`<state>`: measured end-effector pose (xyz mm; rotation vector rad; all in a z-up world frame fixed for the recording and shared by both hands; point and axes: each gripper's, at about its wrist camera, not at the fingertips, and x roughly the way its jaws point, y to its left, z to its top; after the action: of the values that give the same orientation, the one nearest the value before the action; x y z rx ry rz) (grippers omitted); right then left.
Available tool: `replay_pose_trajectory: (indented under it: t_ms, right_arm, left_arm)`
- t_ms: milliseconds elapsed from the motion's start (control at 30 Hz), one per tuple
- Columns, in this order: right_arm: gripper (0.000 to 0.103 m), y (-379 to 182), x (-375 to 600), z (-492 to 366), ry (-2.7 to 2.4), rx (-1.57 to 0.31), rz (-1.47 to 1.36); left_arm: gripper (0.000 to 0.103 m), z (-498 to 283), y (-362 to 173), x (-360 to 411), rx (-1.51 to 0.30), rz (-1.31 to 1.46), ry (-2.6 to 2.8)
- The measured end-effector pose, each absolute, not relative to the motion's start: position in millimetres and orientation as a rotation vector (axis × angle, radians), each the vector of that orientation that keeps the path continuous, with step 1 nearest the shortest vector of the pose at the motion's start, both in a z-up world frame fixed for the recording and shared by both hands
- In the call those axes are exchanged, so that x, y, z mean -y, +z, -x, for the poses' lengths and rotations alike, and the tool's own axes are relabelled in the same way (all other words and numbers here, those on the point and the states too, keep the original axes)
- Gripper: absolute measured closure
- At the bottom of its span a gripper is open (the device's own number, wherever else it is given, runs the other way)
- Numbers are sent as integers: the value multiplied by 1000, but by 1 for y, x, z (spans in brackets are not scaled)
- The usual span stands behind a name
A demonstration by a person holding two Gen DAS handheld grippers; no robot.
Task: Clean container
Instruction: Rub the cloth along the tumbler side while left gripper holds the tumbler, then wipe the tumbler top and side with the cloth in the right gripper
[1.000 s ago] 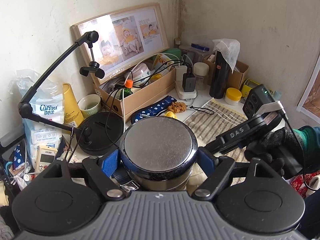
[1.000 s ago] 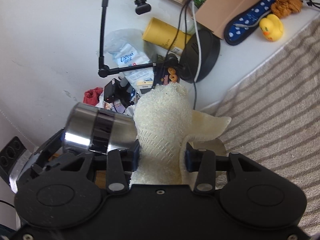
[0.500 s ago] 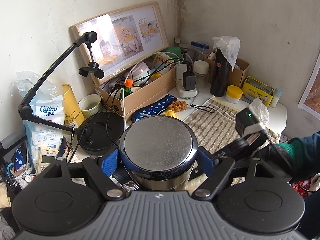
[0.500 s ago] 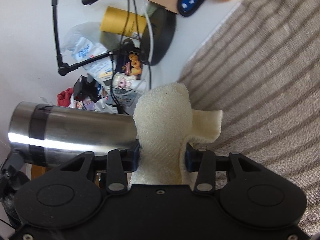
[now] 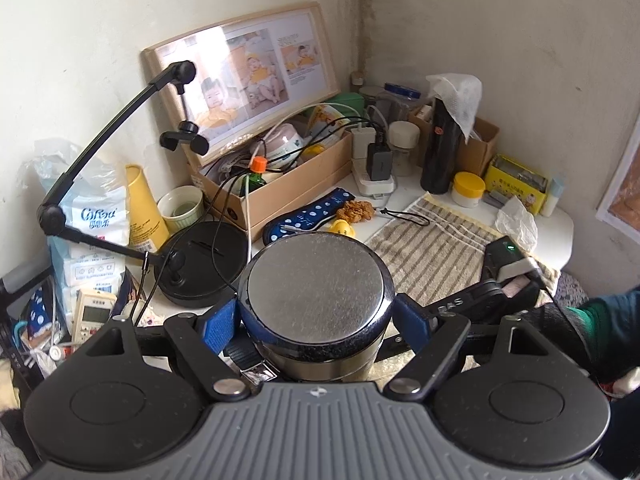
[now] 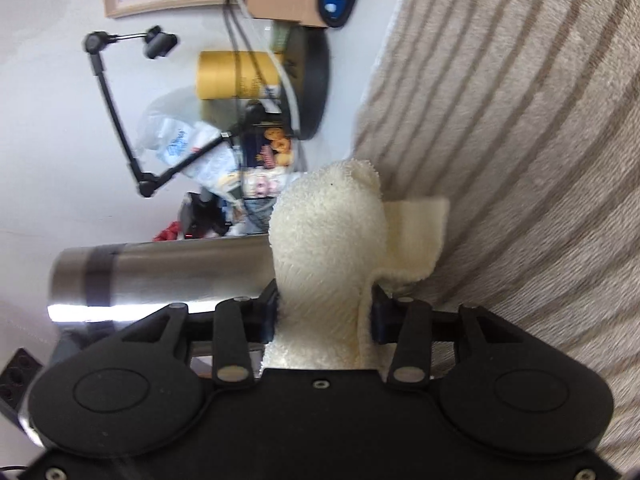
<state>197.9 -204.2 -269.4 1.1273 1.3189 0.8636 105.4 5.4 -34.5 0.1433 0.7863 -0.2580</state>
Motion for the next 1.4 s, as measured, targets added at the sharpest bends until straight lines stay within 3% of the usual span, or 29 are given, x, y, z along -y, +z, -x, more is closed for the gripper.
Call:
replay_pose_trajectory:
  t_ms: [433,800,1167,1400]
  right_arm:
    - [61,-219,205,-193,990,-1201,-1171]
    - [61,-210,209,-193,1007,-1169,-1165]
    - [61,-175,209,-204,1061,-1078,-1148]
    - [60,-146,208,-211,1109,-1025,-1114]
  left_arm:
    - [20,-107,-48,-5,-715,-94,-147]
    - [20,-125,-52,-52,-643,-290,-677]
    - [18,-103,-44,-7,-704,-235,-263]
    - [19,-98,-43,-12,-664,-233,-286]
